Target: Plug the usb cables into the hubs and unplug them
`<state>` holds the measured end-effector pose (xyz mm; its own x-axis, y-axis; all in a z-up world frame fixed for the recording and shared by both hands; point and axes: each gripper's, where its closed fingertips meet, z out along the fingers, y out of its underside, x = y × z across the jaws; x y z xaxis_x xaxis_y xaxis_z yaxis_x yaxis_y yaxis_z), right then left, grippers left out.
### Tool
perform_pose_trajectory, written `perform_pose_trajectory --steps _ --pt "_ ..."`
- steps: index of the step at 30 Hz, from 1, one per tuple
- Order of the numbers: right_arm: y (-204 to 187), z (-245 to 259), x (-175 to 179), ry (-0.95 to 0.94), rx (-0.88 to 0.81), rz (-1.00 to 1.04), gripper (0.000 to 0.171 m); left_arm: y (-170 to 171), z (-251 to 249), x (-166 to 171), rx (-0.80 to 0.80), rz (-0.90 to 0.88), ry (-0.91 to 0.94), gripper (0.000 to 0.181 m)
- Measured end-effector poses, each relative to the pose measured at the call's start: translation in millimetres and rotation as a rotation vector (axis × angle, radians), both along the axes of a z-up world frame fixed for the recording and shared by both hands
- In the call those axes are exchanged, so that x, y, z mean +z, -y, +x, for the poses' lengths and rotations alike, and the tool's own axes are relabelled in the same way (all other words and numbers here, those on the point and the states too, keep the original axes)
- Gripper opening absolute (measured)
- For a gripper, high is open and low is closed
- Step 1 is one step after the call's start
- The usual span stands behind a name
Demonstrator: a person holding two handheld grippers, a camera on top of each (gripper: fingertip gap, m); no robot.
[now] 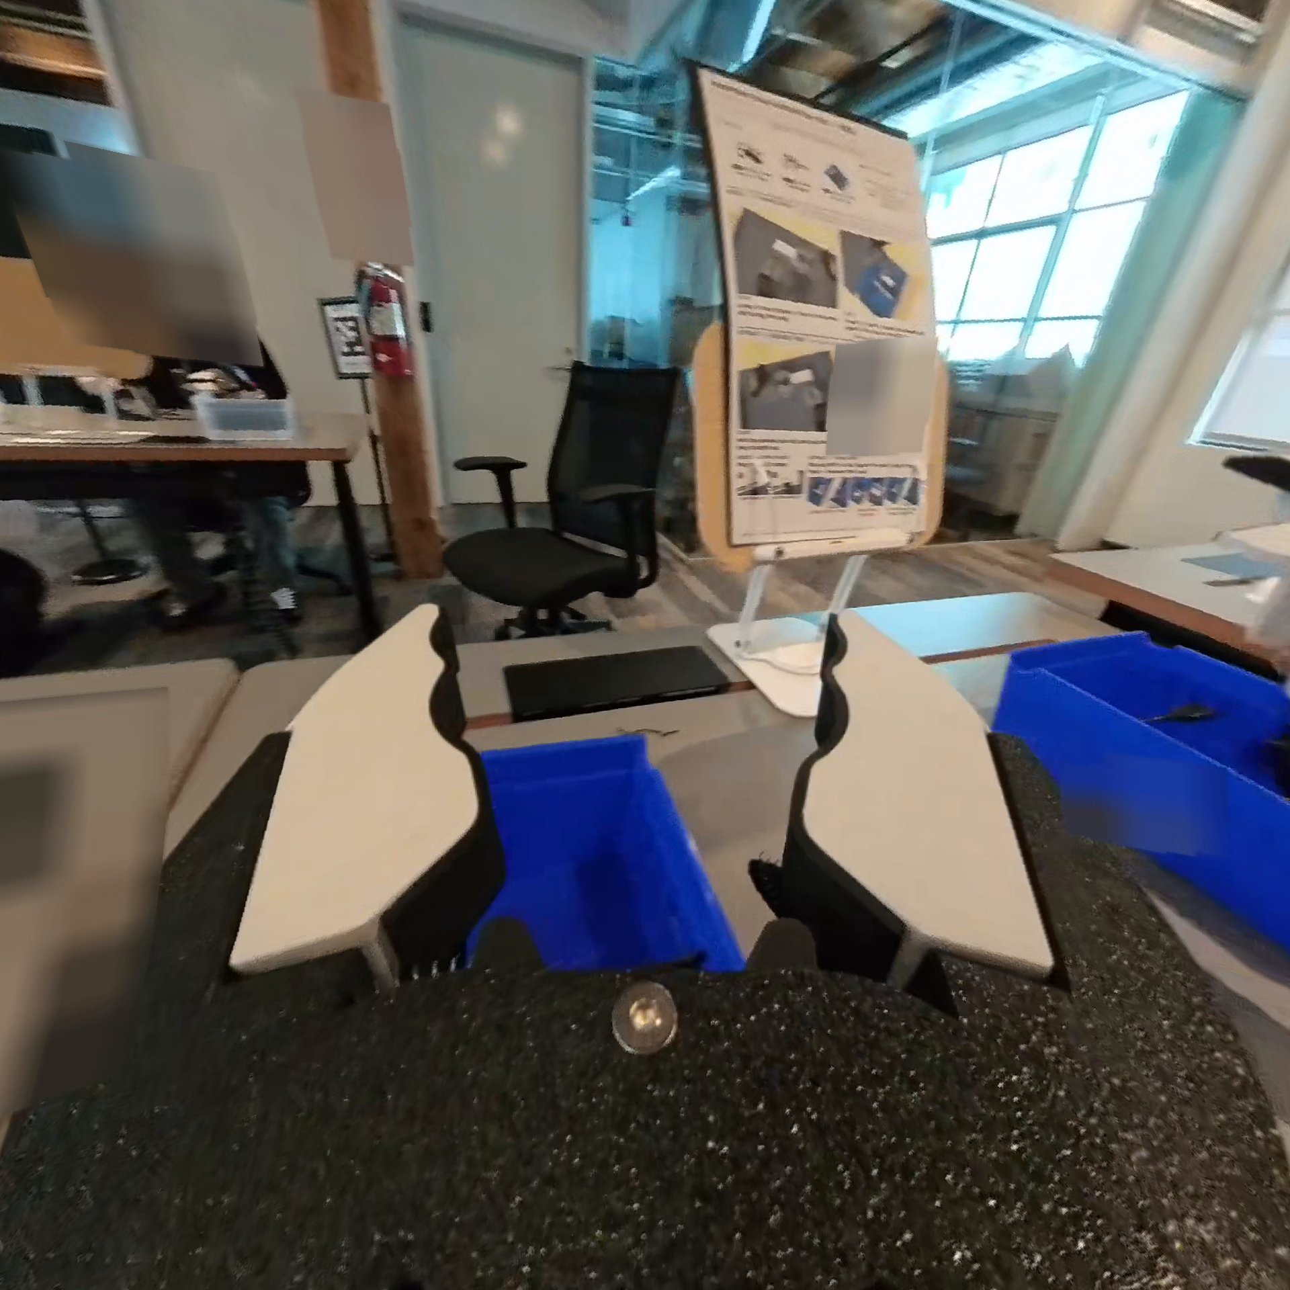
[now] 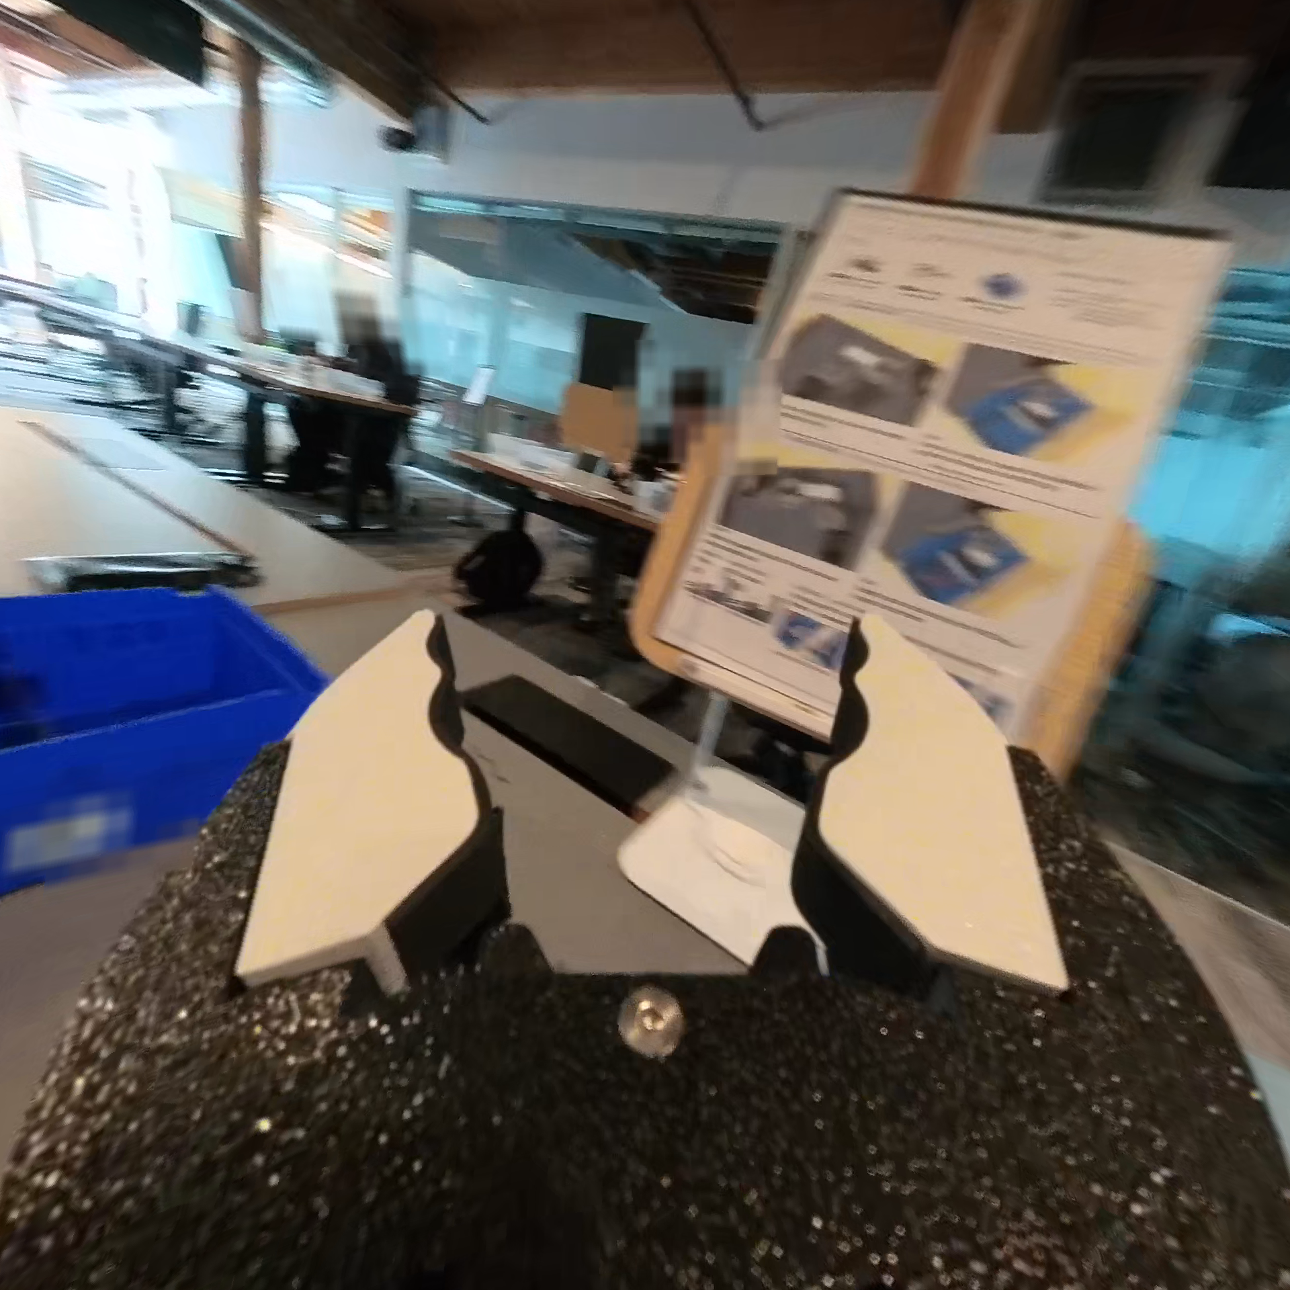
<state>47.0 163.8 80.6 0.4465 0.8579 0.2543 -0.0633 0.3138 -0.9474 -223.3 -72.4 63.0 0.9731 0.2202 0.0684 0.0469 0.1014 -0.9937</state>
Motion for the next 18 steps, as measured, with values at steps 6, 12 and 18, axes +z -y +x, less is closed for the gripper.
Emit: perform_pose_trajectory --steps 6,12,18 --pt "86.5 -153.6 -25.9 0.147 0.459 0.008 0.092 28.9 -22.7 -36.6 0.054 -0.146 0.042 0.092" --pt "203.0 -235.1 -104.9 0.545 0.972 -0.064 0.046 65.5 -44.5 -80.2 0.137 -0.279 0.037 0.08" --pt "270.1 -263.8 -155.9 0.878 1.136 0.135 0.03 99.9 -62.0 -90.1 0.204 -0.144 0.088 0.069"
